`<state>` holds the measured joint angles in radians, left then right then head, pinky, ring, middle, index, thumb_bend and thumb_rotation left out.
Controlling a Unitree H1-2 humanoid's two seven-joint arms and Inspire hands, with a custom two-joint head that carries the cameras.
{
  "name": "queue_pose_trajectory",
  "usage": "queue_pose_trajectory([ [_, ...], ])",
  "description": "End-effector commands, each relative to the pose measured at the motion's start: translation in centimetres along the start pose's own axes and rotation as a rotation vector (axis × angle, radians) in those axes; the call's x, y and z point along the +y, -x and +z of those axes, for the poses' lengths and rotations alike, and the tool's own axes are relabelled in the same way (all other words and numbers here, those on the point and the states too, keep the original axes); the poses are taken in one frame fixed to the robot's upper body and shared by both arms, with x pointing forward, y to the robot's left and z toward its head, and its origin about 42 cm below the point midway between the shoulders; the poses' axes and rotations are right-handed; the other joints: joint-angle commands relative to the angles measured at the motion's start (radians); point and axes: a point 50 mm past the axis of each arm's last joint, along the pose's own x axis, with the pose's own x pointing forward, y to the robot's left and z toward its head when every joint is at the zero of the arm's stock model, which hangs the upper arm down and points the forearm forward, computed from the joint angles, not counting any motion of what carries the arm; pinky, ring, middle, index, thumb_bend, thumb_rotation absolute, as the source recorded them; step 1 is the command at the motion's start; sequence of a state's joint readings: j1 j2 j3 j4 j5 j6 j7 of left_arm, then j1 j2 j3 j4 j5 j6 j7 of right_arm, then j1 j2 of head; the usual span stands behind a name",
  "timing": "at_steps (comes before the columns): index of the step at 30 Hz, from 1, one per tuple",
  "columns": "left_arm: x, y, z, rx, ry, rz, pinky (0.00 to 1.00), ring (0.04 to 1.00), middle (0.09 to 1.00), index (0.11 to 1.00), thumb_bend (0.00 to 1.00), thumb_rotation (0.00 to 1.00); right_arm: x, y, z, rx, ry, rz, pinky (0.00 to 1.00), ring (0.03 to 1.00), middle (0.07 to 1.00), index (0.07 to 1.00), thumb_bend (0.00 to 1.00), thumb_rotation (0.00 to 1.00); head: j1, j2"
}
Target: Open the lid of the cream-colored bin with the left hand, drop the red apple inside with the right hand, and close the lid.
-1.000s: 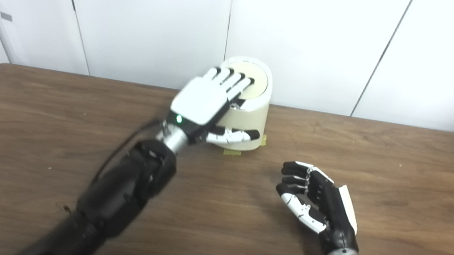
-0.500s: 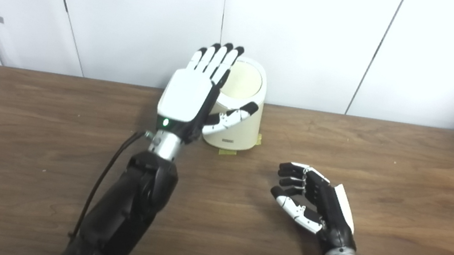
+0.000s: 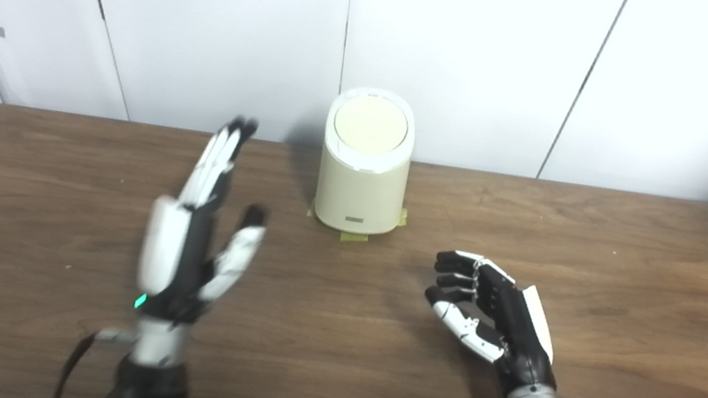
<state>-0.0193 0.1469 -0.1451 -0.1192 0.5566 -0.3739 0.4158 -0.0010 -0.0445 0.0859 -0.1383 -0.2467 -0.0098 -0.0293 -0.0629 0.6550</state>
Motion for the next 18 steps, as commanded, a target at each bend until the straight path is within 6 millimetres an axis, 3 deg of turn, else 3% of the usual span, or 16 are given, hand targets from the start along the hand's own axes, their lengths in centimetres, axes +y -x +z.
queue_pose_trajectory([
  [1,0.8,-0.7,0.9,-0.073,0.054,0.041,0.74,0.844,0.851,0.84,0.22,0.72,-0.5,-1.0,1.3,-0.107,-0.02,-0.046,0.57,0.659,0.691,0.683,0.29,0.4,0.001,-0.003],
  [3,1.3,0.2,0.5,-0.028,0.075,0.036,0.69,0.792,0.803,0.788,0.2,0.63,-0.6,-1.0,1.3,-0.113,-0.029,-0.064,0.57,0.666,0.699,0.687,0.29,0.42,0.0,-0.005],
  [7,1.6,1.7,-0.1,0.058,0.129,0.042,0.64,0.742,0.759,0.733,0.21,0.62,-0.8,-0.9,1.5,-0.133,-0.036,-0.088,0.58,0.679,0.708,0.688,0.27,0.4,-0.005,-0.003],
  [14,1.0,3.1,-0.9,0.126,0.152,0.054,0.66,0.75,0.761,0.743,0.19,0.58,-1.1,-0.3,1.4,-0.16,-0.005,-0.117,0.57,0.68,0.707,0.695,0.27,0.49,-0.012,0.003],
  [18,0.7,3.5,-1.2,0.145,0.159,0.05,0.66,0.762,0.775,0.756,0.2,0.56,-1.4,0.3,1.3,-0.18,0.053,-0.134,0.57,0.665,0.696,0.688,0.26,0.48,-0.014,0.006],
])
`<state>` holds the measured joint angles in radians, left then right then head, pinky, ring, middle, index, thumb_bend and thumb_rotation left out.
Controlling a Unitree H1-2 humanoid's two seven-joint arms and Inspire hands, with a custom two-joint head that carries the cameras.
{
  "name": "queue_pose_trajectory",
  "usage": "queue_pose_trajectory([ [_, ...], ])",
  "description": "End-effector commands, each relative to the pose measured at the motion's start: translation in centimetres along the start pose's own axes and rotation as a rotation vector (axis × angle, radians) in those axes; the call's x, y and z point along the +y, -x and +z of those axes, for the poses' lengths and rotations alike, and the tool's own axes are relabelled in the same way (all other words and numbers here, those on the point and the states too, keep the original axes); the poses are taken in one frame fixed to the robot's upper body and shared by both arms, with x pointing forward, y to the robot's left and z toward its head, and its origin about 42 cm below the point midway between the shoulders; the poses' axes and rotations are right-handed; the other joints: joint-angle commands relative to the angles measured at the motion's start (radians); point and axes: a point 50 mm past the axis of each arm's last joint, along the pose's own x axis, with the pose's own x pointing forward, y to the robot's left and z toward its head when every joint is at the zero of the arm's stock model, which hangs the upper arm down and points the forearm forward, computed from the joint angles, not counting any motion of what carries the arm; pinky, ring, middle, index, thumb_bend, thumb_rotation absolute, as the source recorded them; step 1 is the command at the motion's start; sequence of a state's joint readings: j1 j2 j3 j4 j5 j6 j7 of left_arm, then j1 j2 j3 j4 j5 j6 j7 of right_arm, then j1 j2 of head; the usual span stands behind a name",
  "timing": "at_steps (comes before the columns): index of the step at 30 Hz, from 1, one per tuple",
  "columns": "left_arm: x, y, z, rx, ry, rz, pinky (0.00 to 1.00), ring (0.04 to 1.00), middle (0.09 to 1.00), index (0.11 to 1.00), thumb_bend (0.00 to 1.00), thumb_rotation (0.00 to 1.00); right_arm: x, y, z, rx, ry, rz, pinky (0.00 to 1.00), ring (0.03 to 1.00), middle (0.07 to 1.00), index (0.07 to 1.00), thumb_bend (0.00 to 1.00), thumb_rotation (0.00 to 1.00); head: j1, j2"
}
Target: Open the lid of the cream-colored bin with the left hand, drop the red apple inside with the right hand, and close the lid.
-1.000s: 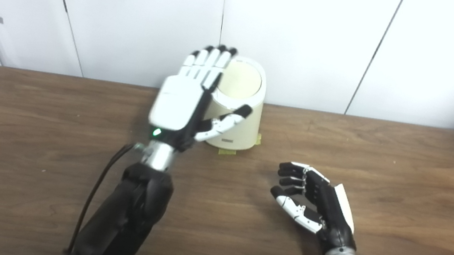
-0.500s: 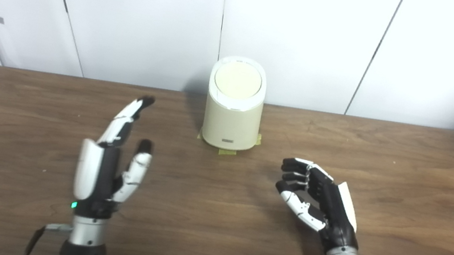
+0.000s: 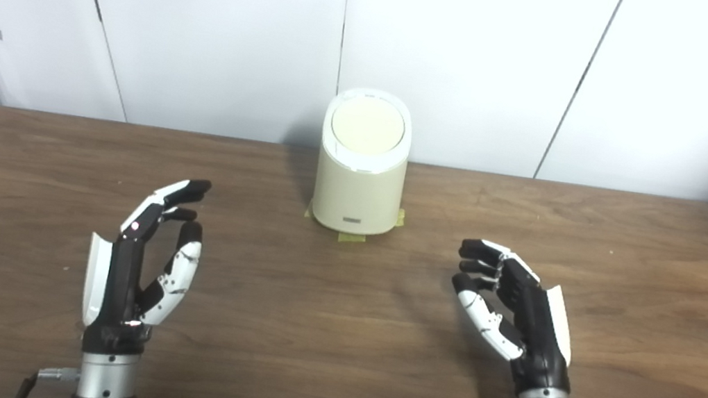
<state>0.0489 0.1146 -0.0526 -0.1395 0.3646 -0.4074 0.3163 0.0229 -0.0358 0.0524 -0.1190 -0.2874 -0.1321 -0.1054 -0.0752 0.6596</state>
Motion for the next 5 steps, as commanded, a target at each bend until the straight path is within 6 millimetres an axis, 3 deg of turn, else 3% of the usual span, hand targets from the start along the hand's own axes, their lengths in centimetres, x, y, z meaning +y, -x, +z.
queue_pose_trajectory([
  [1,-1.05,1.6,-0.83,0.035,0.015,-0.004,0.66,0.763,0.776,0.755,0.2,0.56,-0.66,-0.69,1.63,-0.111,0.046,-0.035,0.56,0.661,0.693,0.686,0.26,0.48,-0.001,0.003],
  [3,-1.17,1.8,-0.96,0.039,-0.011,-0.016,0.65,0.758,0.774,0.753,0.21,0.54,-0.88,-0.53,1.67,-0.116,0.079,-0.032,0.56,0.662,0.695,0.689,0.26,0.49,-0.001,0.004],
  [5,-1.17,1.91,-0.98,0.044,-0.04,-0.032,0.65,0.751,0.77,0.751,0.21,0.54,-0.96,-0.34,1.71,-0.123,0.096,-0.027,0.56,0.663,0.697,0.691,0.25,0.44,-0.003,0.006],
])
